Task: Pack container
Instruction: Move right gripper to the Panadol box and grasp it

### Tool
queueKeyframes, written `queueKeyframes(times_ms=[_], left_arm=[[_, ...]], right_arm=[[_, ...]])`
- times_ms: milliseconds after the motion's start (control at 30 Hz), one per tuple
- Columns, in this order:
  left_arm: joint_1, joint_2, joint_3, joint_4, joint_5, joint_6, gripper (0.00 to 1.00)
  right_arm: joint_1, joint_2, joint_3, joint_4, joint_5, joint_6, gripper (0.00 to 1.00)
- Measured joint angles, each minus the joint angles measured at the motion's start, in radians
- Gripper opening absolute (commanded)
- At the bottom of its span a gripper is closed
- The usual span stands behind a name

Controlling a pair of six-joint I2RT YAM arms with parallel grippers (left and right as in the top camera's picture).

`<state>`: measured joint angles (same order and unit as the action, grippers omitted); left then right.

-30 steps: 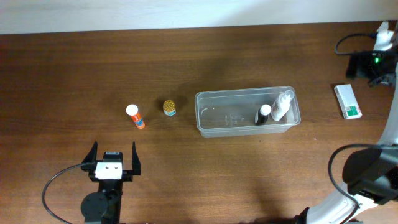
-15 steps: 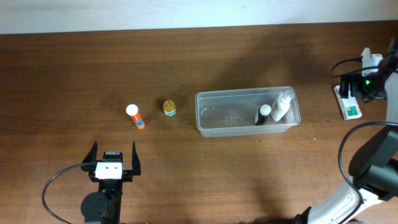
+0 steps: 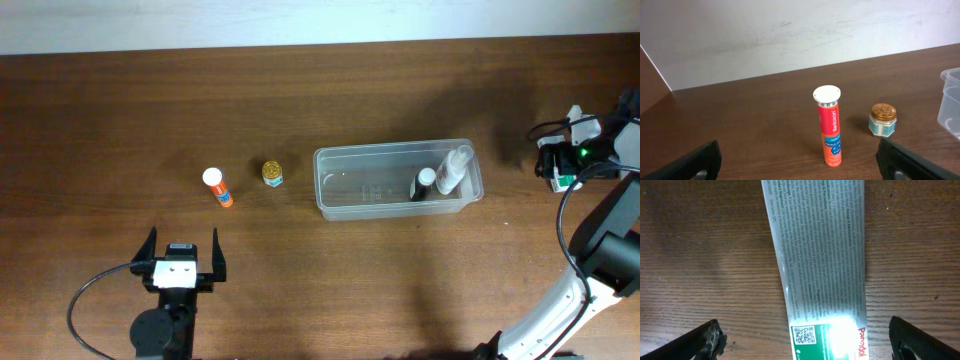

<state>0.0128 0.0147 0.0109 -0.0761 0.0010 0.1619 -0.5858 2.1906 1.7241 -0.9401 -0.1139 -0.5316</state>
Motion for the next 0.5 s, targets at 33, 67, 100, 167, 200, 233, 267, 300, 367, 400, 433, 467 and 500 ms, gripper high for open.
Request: queueKeyframes(times_ms=[33, 67, 100, 167, 200, 233, 267, 300, 367, 400, 433, 467, 500], left_arm=[[0.0, 0.0, 0.0, 0.0, 0.0, 0.0, 1.0], [0.0, 0.0, 0.0, 0.0, 0.0, 0.0, 0.99], [0.0, 0.0, 0.0, 0.0, 0.0, 0.0, 0.99], [0.0, 0.0, 0.0, 0.0, 0.0, 0.0, 0.99], [0.0, 0.0, 0.0, 0.0, 0.0, 0.0, 0.99], [0.0, 0.0, 0.0, 0.0, 0.0, 0.0, 0.99], [0.0, 0.0, 0.0, 0.0, 0.0, 0.0, 0.99], [0.0, 0.0, 0.0, 0.0, 0.0, 0.0, 0.99], [0.0, 0.0, 0.0, 0.0, 0.0, 0.0, 0.99], [0.0, 0.0, 0.0, 0.0, 0.0, 0.0, 1.0], [0.0, 0.0, 0.0, 0.0, 0.0, 0.0, 0.99], [0.0, 0.0, 0.0, 0.0, 0.0, 0.0, 0.99], [0.0, 0.0, 0.0, 0.0, 0.0, 0.0, 1.0]], right_arm=[[0.0, 0.003, 0.0, 0.0, 0.0, -0.001, 0.99], [0.0, 0.005, 0.0, 0.002, 0.0, -0.002, 0.98], [0.0, 0.006, 0.0, 0.004, 0.0, -0.004, 0.96], [0.0, 0.008, 0.0, 0.007, 0.0, -0.005, 0.95], [0.0, 0.009, 0.0, 0.007, 0.0, -0.003, 0.94], [0.0, 0.009, 0.0, 0.007, 0.0, -0.003, 0.94], [0.0, 0.01, 0.0, 0.007, 0.0, -0.004, 0.94], [0.0, 0.01, 0.0, 0.007, 0.0, -0.004, 0.94], [0.0, 0.014, 0.0, 0.008, 0.0, -0.004, 0.93], [0.0, 0.016, 0.0, 0.008, 0.0, -0.004, 0.93], [0.0, 0.024, 0.0, 0.009, 0.0, -0.004, 0.93], [0.0, 0.031, 0.0, 0.009, 0.0, -0.004, 0.91], [0.0, 0.037, 0.0, 0.011, 0.0, -0.004, 0.9]])
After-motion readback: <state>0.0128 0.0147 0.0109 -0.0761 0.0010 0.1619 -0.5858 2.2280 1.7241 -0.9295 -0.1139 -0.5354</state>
